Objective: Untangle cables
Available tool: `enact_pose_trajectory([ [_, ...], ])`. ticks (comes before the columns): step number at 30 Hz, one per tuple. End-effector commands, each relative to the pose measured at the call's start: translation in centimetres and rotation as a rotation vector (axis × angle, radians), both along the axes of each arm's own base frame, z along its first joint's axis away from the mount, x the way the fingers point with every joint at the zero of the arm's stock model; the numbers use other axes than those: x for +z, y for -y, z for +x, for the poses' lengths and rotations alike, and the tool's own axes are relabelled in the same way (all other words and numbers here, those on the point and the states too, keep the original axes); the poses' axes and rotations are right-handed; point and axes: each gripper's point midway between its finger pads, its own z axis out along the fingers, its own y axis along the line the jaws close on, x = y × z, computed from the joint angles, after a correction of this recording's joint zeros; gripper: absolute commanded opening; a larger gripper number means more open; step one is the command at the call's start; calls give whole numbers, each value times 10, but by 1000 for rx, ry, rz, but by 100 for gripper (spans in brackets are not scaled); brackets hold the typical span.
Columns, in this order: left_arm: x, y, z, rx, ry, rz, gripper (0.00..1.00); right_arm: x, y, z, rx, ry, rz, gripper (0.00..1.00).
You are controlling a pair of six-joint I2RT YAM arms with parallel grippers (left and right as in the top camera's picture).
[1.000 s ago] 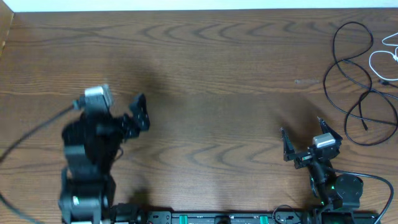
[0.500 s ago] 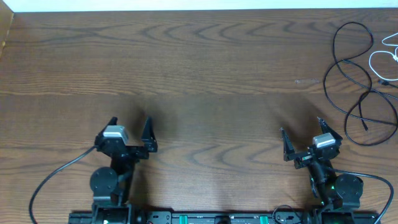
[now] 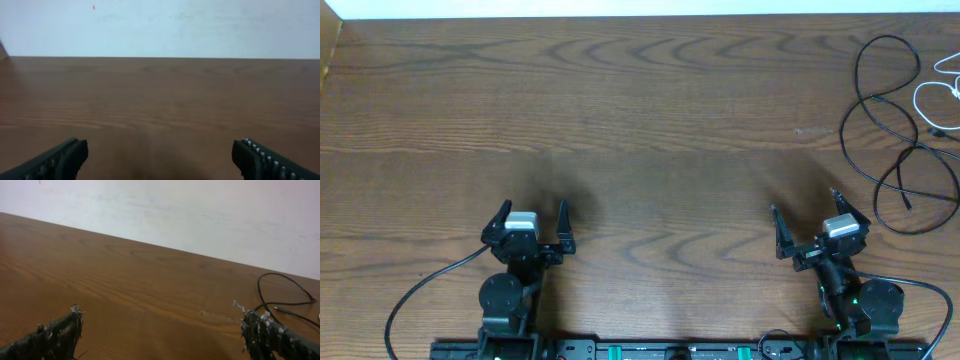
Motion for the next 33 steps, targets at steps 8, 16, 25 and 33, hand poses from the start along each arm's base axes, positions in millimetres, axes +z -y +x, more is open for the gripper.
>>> enact_pose_trajectory([
  [8, -8, -4, -4, 19, -26, 40, 98, -1, -3, -1, 17, -3, 7, 99],
  [16, -13, -4, -3, 18, -47, 42, 98, -1, -3, -1, 17, -3, 7, 99],
  [25, -15, -4, -3, 18, -57, 43, 98, -1, -3, -1, 17, -3, 7, 99],
  [33, -15, -4, -3, 18, -57, 43, 98, -1, -3, -1, 17, -3, 7, 99],
])
